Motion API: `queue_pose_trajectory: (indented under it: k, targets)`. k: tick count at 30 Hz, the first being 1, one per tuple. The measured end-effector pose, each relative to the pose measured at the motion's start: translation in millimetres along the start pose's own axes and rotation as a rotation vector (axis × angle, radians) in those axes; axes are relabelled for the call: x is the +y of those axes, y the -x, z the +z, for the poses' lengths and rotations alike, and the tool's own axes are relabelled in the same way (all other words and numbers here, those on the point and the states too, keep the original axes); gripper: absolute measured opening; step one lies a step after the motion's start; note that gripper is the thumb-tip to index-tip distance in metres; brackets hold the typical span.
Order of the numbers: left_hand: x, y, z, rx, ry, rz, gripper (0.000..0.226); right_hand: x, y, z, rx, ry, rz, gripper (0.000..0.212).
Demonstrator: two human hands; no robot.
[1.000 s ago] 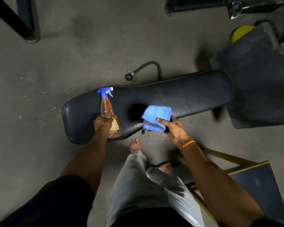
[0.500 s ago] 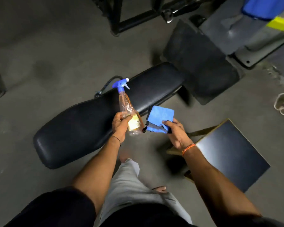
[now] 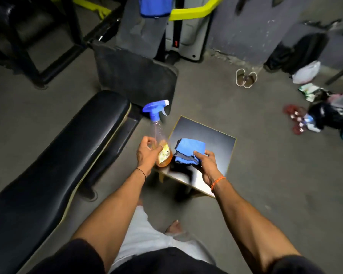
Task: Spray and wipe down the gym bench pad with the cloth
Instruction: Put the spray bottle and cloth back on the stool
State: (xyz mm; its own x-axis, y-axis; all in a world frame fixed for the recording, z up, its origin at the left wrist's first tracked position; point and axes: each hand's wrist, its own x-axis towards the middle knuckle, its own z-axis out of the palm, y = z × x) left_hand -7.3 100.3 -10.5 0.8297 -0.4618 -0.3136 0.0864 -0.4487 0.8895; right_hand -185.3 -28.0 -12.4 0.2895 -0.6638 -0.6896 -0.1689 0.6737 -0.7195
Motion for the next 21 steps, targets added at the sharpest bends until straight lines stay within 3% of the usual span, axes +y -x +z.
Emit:
queue_pose_trajectory:
  k: [6, 13, 17, 19, 21]
  targets:
    - [28, 0, 62, -0.11, -0.184, 0.058, 0.035, 0, -24, -59, 0.169, -0.035, 0.033, 0.038]
    - [40, -29, 113, -0.124, -0.294, 0.09, 0.042, 0, -55, -77, 0.221, -0.116, -0.021, 0.032]
    - [42, -45, 129, -0.138, -0.3, 0.066, 0.045, 1, -80, -76, 0.219, -0.163, -0.048, 0.04]
    - [39, -49, 134, -0.148, -0.304, 0.062, 0.044, 8, -85, -76, 0.244, -0.007, -0.05, 0.057]
    - [37, -48, 137, -0.167, -0.304, 0.081, 0.043, 19, -83, -79, 0.332, 0.406, -0.129, 0.071]
